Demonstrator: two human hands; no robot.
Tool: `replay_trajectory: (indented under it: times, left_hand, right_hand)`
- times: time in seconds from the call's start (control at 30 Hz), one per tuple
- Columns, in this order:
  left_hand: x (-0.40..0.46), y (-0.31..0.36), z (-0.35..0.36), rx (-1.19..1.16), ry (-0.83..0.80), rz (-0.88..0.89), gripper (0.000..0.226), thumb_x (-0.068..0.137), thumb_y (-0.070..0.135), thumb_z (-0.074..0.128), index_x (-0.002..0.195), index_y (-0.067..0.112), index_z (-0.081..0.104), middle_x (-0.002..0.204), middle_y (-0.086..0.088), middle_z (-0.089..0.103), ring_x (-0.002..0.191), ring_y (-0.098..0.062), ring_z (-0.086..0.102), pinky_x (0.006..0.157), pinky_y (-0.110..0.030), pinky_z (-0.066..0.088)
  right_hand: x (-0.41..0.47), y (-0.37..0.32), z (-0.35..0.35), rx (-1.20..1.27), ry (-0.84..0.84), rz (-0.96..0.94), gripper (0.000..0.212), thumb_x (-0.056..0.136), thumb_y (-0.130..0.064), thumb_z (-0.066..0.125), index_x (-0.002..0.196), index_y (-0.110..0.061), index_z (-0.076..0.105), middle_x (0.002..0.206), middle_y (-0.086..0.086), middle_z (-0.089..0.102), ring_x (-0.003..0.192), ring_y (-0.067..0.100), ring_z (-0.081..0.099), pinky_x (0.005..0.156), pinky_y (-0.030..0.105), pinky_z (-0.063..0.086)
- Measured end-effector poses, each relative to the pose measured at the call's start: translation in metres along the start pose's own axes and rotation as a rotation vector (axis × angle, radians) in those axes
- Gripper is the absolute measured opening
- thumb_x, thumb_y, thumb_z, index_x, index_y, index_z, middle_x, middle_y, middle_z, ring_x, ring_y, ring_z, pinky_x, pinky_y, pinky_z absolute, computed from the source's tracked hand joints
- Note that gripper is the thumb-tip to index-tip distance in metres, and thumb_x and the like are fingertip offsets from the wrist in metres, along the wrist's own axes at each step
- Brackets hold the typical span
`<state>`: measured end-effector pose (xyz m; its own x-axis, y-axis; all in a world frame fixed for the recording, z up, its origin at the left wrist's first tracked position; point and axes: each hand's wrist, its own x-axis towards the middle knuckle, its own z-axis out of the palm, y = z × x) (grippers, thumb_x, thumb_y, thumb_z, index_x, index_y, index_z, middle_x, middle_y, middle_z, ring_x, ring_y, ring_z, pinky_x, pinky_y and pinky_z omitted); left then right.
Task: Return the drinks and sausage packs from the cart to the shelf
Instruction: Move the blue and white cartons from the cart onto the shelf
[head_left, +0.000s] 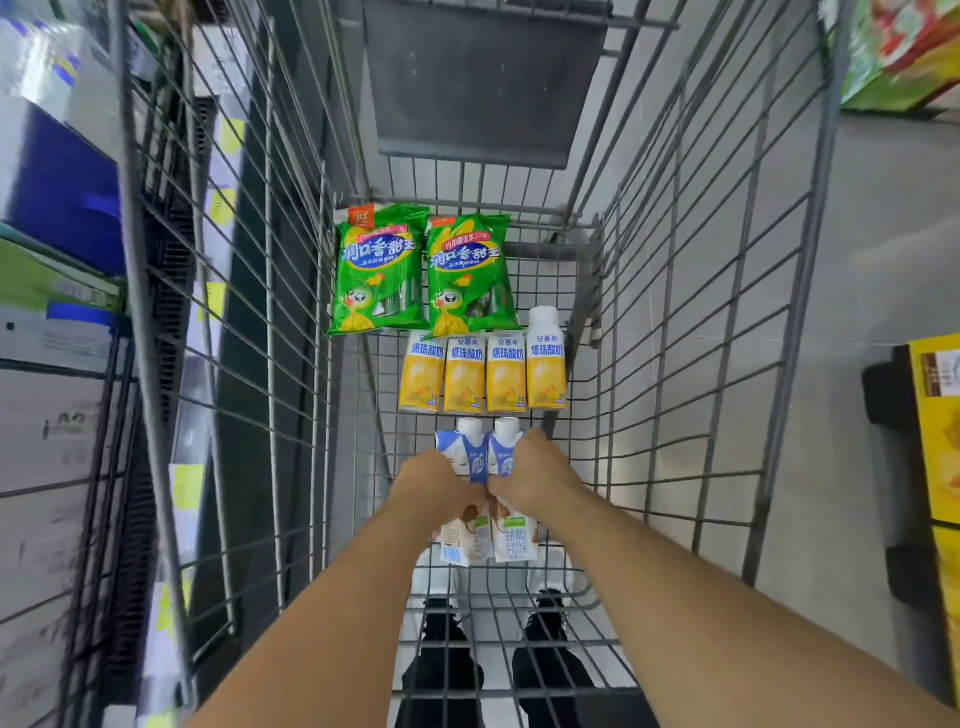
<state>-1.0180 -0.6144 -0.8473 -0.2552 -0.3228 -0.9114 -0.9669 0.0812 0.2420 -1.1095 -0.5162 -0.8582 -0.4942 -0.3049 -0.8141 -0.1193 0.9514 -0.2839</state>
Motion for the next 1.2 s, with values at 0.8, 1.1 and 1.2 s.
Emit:
replay_trajectory:
  times: [0.8, 1.1, 1.2]
  left_hand:
    - [-0.418, 0.074, -0.279, -0.239, 0.655, 0.571, 0.053, 0.064, 0.039, 0.083, 0.098, 0.004, 0.061, 0.073, 0.004, 0.068, 0.065, -0.012, 0.06, 0.057, -0.027, 0.049]
    - [-0.573, 0.021, -0.293, -0.376, 1.029, 0.523, 0.05, 0.068, 0.037, 0.086, 0.092, 0.006, 0.056, 0.078, -0.005, 0.063, 0.066, -0.014, 0.059, 0.056, -0.027, 0.047]
    - [-0.608, -0.018, -0.274, -0.442, 1.147, 0.507, 0.066, 0.058, 0.05, 0.083, 0.106, 0.01, 0.061, 0.096, -0.01, 0.071, 0.086, -0.025, 0.069, 0.075, -0.047, 0.059]
  right_hand:
    - [-0.344, -0.232, -0.276, -0.051, 0.446, -0.732, 0.023, 0.071, -0.026, 0.066, 0.072, -0.017, 0.045, 0.056, -0.005, 0.048, 0.047, 0.007, 0.046, 0.042, 0.023, 0.031]
    - [-0.482, -0.301, -0.305, -0.253, 0.496, -1.156, 0.026, 0.075, -0.032, 0.067, 0.087, -0.016, 0.051, 0.068, -0.003, 0.05, 0.055, 0.008, 0.048, 0.042, 0.02, 0.027]
    - [-0.512, -0.315, -0.285, -0.243, 0.44, -1.311, 0.026, 0.07, -0.037, 0.064, 0.084, -0.019, 0.05, 0.066, -0.001, 0.053, 0.053, 0.009, 0.049, 0.044, 0.023, 0.029]
